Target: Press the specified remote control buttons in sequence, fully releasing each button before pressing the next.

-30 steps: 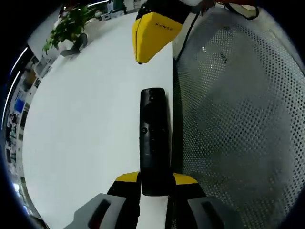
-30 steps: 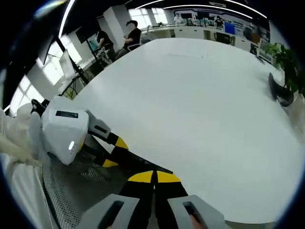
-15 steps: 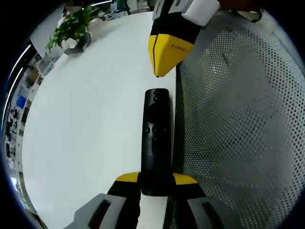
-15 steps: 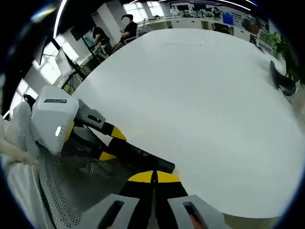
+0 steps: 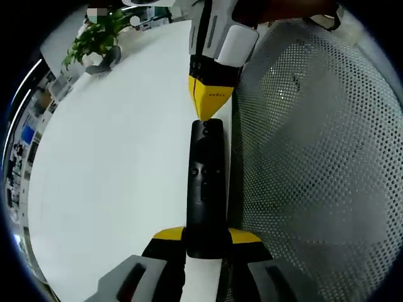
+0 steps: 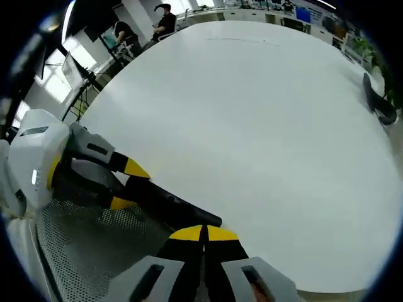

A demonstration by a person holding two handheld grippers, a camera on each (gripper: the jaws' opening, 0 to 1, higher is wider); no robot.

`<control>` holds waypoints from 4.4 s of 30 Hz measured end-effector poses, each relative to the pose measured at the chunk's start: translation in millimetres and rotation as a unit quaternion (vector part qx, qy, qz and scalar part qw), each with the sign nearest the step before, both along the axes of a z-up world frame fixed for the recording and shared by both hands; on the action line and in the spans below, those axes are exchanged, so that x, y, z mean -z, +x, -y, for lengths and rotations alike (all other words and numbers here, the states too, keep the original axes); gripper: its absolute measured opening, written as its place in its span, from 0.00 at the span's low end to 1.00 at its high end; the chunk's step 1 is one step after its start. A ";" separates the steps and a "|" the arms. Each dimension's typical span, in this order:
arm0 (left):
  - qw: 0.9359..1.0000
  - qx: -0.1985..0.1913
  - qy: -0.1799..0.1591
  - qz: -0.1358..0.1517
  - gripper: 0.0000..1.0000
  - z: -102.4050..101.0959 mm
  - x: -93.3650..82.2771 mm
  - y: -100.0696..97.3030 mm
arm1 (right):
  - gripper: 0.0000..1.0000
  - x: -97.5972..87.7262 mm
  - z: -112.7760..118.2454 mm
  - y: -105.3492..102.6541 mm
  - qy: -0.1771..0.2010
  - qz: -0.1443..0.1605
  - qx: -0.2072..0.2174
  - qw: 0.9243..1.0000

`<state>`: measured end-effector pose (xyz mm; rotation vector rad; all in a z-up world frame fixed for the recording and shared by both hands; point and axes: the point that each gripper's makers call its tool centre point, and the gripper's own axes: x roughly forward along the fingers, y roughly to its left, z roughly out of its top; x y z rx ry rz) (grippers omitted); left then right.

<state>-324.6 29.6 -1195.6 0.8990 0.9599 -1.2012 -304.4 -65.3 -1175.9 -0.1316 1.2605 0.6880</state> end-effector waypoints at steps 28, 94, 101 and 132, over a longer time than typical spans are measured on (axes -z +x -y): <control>1.000 -0.009 -0.006 0.004 0.24 0.1 0.1 0.3 | 0.00 7.3 1.4 -4.1 0.001 -0.028 0.020 0.999; 0.999 -0.025 0.014 -0.029 0.24 1.8 -0.4 30.3 | 0.00 8.0 0.7 23.9 -0.023 -0.017 0.023 0.999; 0.999 -0.024 0.005 -0.028 0.24 1.2 -0.6 30.6 | 0.00 6.9 -2.7 22.5 -0.015 -0.015 0.016 1.000; 0.999 -0.023 0.004 -0.028 0.24 1.3 -0.4 31.3 | 0.00 6.8 -9.8 26.9 -0.008 -0.030 0.021 0.999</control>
